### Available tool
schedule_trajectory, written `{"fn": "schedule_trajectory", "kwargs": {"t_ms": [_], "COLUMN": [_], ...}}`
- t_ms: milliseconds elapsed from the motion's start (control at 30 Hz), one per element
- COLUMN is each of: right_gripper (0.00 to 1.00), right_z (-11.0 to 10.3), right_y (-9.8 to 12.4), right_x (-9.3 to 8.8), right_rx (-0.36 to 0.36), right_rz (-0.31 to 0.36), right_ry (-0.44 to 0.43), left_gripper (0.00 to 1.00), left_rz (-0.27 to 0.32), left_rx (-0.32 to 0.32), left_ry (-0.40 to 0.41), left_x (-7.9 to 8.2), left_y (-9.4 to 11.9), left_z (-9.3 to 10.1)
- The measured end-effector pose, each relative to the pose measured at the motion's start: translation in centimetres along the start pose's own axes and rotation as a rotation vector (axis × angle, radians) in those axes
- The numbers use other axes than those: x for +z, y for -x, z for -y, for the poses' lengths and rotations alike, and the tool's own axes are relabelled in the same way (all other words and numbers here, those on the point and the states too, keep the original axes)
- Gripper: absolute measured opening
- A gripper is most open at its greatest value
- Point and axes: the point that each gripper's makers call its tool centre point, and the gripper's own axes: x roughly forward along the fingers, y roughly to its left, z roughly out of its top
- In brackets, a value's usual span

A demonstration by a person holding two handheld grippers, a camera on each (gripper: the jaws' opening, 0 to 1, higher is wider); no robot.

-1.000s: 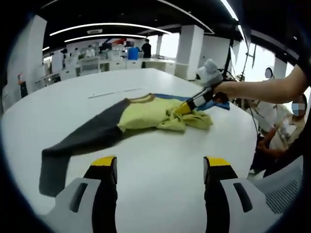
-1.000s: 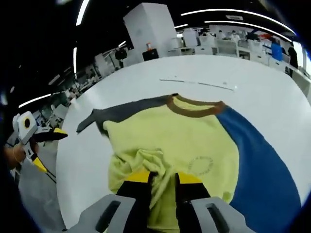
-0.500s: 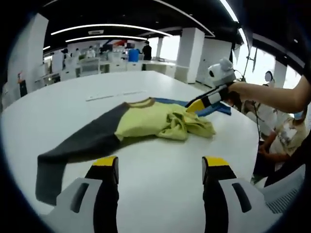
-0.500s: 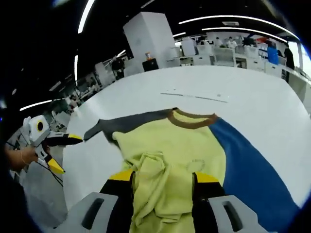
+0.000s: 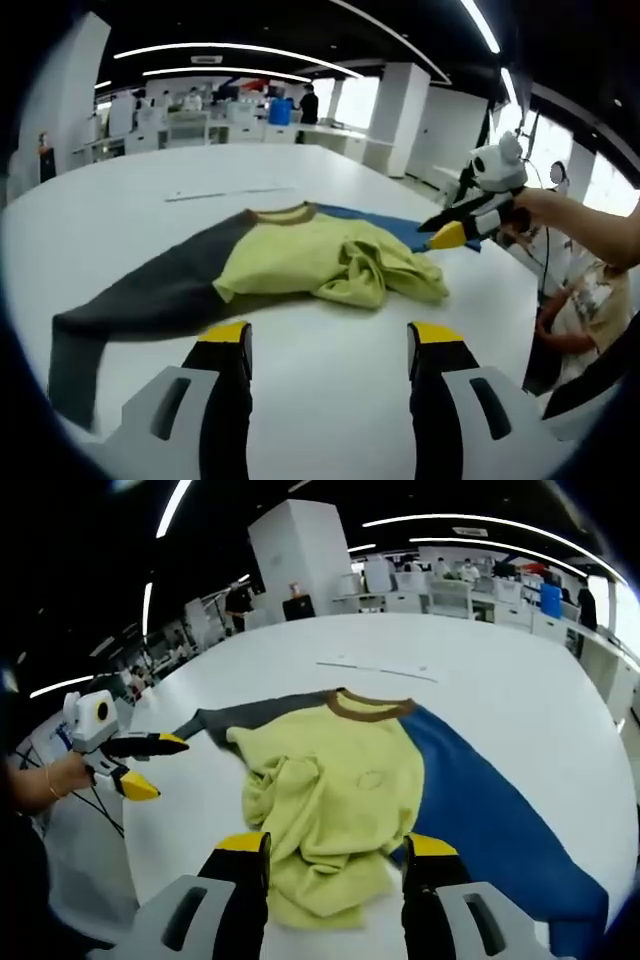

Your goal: Fold the garment on the visible template until the final outline fits inside the template.

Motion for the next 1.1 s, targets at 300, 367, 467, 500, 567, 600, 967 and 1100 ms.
{"fn": "schedule_trajectory", "kwargs": {"t_ms": [300,367,467,500,567,600,967,1100], "right_gripper": [0.47,0.45,0.42,0.41,0.39,0.38,0.27,0.23], "right_z": [0.4,0.5,0.7,0.8,1.0,1.0,1.1,1.0], "right_y": [0.9,1.1,1.3,1.3,1.3,1.3,0.6,0.4], "right_x": [-2.7,-3.3,-3.7,-3.7,-4.0,-4.1,-5.6,-5.7], "right_rx": [-0.016,-0.021,-0.026,-0.029,-0.034,-0.034,-0.043,-0.044], "right_rz": [-0.031,-0.04,-0.033,-0.032,-0.035,-0.038,-0.066,-0.059], "right_ry": [-0.007,-0.009,-0.006,-0.006,0.0,0.007,0.079,0.092], "left_gripper": [0.54,0.53,0.52,0.51,0.5,0.49,0.43,0.4], "left_rz": [-0.026,-0.037,-0.039,-0.036,-0.036,-0.046,-0.091,-0.107], "left_rx": [-0.012,-0.016,-0.022,-0.029,-0.028,-0.025,0.004,0.014], "left_ry": [0.042,0.043,0.055,0.069,0.076,0.066,0.093,0.109], "left_x": [-0.1,-0.2,-0.1,0.0,0.1,0.0,-0.8,-1.1], "left_y": [-2.4,-3.1,-3.7,-4.0,-4.5,-4.9,-7.7,-8.4], "left_z": [0.4,0.6,0.8,1.0,1.0,1.1,1.0,1.0]}}
